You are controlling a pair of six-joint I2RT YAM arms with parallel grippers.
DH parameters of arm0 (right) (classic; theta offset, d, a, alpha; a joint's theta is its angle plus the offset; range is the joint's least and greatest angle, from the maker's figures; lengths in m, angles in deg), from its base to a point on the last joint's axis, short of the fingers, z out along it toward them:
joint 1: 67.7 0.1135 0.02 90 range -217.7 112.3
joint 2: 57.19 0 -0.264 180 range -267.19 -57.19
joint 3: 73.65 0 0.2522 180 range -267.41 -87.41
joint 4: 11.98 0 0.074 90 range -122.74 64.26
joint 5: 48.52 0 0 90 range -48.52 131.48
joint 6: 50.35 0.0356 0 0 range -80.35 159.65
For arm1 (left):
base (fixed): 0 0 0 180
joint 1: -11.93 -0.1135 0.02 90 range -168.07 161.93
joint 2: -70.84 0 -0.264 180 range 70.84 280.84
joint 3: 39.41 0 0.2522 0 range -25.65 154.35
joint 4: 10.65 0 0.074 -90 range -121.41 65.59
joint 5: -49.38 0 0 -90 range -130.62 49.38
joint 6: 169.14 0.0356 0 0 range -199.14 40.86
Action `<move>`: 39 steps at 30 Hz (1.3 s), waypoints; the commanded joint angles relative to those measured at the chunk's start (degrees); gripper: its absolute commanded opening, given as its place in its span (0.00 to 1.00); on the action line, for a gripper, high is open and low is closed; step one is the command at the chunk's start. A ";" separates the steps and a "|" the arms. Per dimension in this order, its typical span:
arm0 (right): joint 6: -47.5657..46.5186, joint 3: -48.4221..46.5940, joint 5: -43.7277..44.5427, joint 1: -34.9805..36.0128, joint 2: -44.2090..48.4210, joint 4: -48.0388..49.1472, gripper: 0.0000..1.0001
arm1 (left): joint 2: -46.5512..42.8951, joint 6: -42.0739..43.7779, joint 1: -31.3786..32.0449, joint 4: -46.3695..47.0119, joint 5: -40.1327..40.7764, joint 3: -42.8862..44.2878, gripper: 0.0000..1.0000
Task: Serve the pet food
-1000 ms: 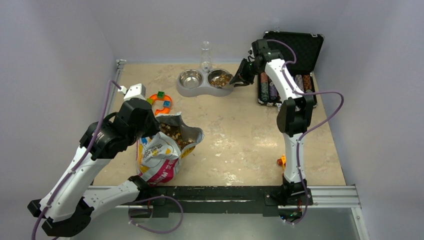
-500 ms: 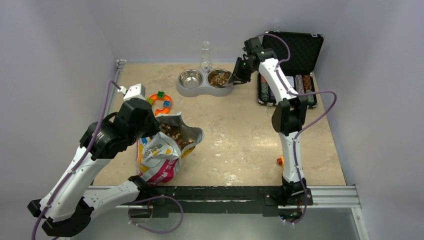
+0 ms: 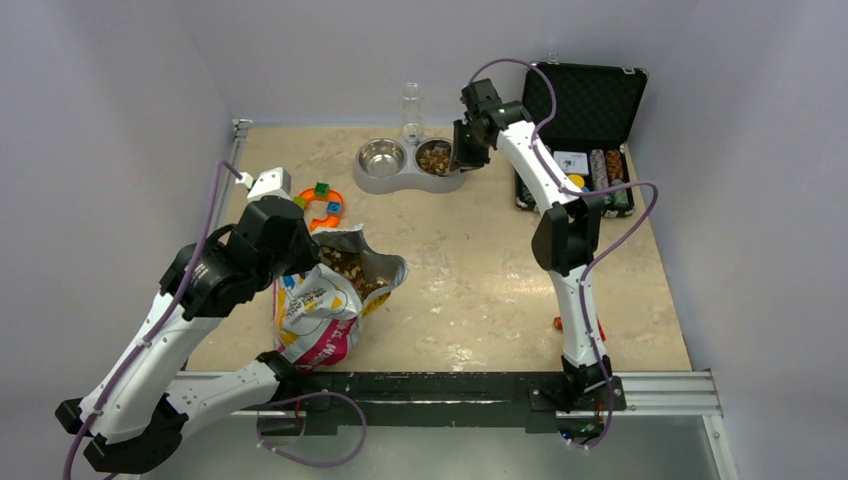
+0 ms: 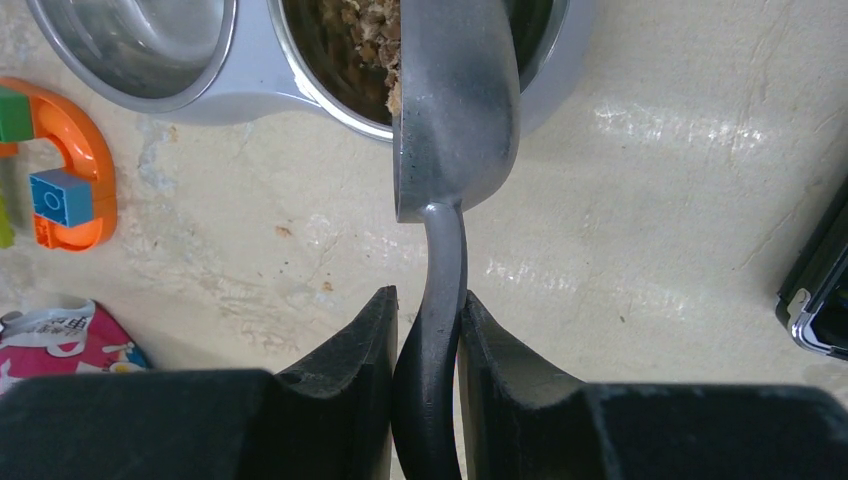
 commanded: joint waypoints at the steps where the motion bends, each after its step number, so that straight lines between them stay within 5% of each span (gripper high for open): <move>1: -3.25 -2.36 4.10 0.08 -0.40 -0.29 0.00 | -0.28 0.71 -0.35 -2.55 0.76 2.03 0.00; 39: -13.91 -3.45 23.59 7.18 2.96 2.08 0.00 | 1.11 3.12 -0.31 -1.81 -0.81 2.73 0.00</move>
